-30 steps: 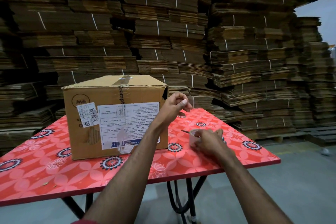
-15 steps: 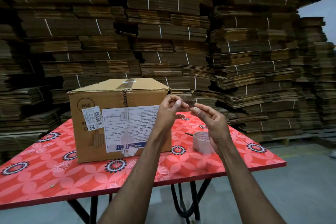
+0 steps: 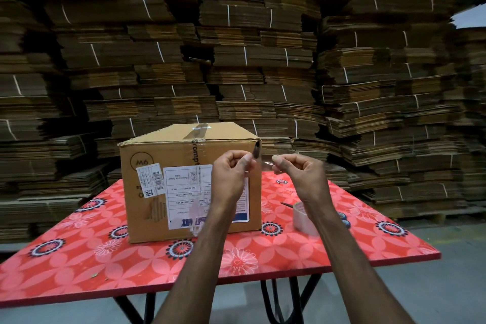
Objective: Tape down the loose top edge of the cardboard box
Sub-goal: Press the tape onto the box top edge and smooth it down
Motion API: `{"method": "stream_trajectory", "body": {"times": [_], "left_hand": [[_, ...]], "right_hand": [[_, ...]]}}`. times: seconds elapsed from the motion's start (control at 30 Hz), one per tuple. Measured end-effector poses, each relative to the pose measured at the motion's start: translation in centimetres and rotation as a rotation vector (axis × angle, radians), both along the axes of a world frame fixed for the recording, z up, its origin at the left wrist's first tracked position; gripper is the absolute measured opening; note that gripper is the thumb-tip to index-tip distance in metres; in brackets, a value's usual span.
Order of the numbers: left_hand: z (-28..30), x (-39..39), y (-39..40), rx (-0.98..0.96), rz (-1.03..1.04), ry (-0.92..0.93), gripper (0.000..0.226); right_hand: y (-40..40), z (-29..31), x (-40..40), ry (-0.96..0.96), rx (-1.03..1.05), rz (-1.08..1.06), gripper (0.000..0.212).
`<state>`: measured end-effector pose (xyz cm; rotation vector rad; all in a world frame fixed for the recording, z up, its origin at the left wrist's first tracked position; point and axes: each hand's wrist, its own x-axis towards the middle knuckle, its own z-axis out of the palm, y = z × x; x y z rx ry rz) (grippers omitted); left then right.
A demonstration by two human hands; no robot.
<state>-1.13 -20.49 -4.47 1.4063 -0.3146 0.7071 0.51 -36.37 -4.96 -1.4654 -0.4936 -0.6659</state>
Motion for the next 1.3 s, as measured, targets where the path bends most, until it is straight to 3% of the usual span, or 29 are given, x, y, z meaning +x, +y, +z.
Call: {"method": "stream_trajectory", "body": {"times": [0.37, 0.63, 1.3], "left_hand": [[0.9, 3.6, 0.0, 0.159, 0.409, -0.025, 0.011], [-0.2, 4.7, -1.4, 0.270, 0.601, -0.146, 0.010], [-0.6, 5.7, -2.1, 0.372, 0.706, -0.120, 0.012]], "right_hand": [[2.6, 1.1, 5.0, 0.078, 0.013, -0.078, 0.013], [3.0, 0.1, 7.5, 0.094, 0.157, 0.005, 0.010], [2.7, -0.2, 8.8, 0.131, 0.241, 0.113, 0.020]]}}
